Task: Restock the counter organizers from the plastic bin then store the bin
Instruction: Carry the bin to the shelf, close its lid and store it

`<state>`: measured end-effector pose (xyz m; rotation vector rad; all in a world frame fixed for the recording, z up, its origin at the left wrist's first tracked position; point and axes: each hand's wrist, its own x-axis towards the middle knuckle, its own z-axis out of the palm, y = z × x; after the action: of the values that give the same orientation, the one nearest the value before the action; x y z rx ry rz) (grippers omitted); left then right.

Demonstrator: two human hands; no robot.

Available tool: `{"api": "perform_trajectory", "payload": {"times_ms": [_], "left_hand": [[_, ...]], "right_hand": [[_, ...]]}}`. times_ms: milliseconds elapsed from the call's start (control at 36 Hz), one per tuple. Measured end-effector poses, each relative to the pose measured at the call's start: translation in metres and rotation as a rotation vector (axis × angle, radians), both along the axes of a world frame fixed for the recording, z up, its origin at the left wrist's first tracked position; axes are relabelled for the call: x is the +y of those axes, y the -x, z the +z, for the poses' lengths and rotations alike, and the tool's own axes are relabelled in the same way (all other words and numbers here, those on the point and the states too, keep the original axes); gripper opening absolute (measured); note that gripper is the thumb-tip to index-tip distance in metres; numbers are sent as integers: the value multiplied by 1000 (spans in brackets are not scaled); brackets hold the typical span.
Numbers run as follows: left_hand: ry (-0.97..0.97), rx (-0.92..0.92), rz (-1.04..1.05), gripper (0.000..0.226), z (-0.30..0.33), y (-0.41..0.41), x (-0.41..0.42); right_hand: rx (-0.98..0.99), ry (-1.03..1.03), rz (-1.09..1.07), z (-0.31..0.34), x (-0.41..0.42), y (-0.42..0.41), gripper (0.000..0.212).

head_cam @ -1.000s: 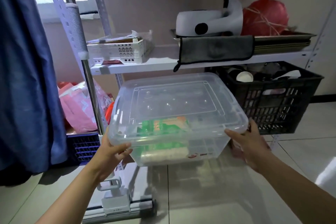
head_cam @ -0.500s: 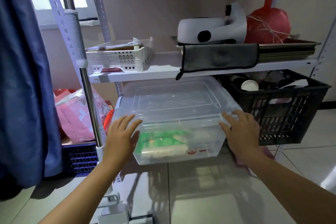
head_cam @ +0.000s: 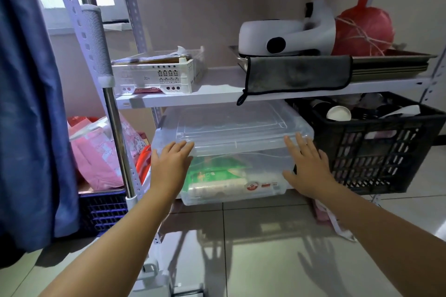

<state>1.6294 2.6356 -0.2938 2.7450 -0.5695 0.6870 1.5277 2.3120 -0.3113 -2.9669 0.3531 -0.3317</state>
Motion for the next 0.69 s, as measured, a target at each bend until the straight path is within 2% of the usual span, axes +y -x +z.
{"api": "perform_trajectory", "payload": {"times_ms": [194, 583, 639, 694], "left_hand": [[13, 20, 2, 43, 8, -22, -7], [61, 132, 32, 44, 18, -63, -20], [59, 141, 23, 52, 15, -69, -22], [46, 156, 14, 70, 10, -74, -21]], "right_hand": [[63, -107, -20, 19, -1, -30, 97], [131, -125, -44, 34, 0, -64, 100], [150, -128, -40, 35, -3, -69, 100], [169, -126, -37, 36, -6, -74, 101]]}}
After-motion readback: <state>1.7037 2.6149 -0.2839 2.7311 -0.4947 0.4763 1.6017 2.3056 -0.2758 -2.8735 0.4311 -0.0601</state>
